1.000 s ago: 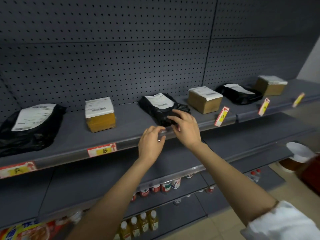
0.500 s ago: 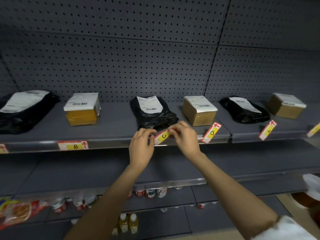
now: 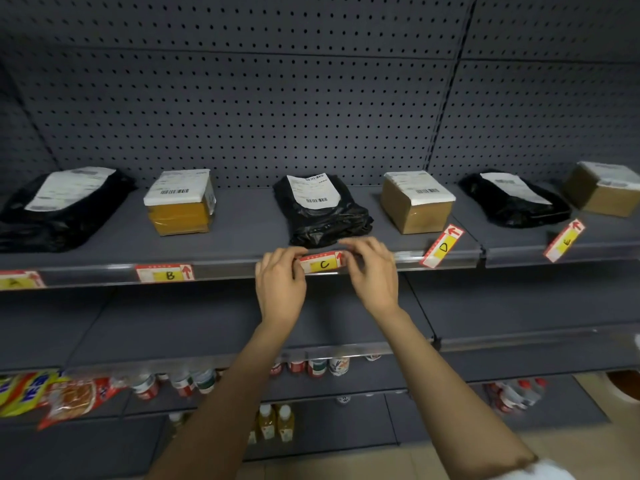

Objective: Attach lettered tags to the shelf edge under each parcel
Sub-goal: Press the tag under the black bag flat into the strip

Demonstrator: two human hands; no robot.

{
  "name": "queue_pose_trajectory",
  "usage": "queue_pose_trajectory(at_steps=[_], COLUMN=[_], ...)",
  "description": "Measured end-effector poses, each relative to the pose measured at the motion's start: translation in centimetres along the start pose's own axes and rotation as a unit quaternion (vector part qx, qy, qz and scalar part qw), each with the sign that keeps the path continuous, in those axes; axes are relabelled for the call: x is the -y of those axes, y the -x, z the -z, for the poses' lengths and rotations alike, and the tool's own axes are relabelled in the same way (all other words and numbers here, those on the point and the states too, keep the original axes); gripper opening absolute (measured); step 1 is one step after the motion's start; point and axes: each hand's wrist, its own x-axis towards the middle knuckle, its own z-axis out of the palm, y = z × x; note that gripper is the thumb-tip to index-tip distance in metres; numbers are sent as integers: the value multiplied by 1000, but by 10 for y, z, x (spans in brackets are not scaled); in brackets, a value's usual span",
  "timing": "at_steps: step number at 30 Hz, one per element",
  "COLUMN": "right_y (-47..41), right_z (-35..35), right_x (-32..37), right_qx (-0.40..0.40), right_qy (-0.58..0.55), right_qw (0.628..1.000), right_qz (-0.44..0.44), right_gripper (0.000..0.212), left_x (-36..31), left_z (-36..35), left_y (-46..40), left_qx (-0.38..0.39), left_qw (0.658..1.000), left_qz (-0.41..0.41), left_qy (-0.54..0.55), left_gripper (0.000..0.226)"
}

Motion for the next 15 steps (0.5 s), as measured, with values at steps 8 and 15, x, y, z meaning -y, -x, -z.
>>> queue_pose_trajectory(at_steps=[8,15], right_y=[29,31], right_z=[-9,3], right_x=[-2,-2], right_qx=[-36,-14], right_qy=[30,54], right_qw=[996,995], right_qz=[-81,-84], right_gripper=[58,58], left_x=[2,-9], left_z=[-7,-5], left_y=[7,7], left_qx=[12,28], left_qw=[997,998], left_qz=[-15,6], left_qy=[69,63], left_gripper=[23,29])
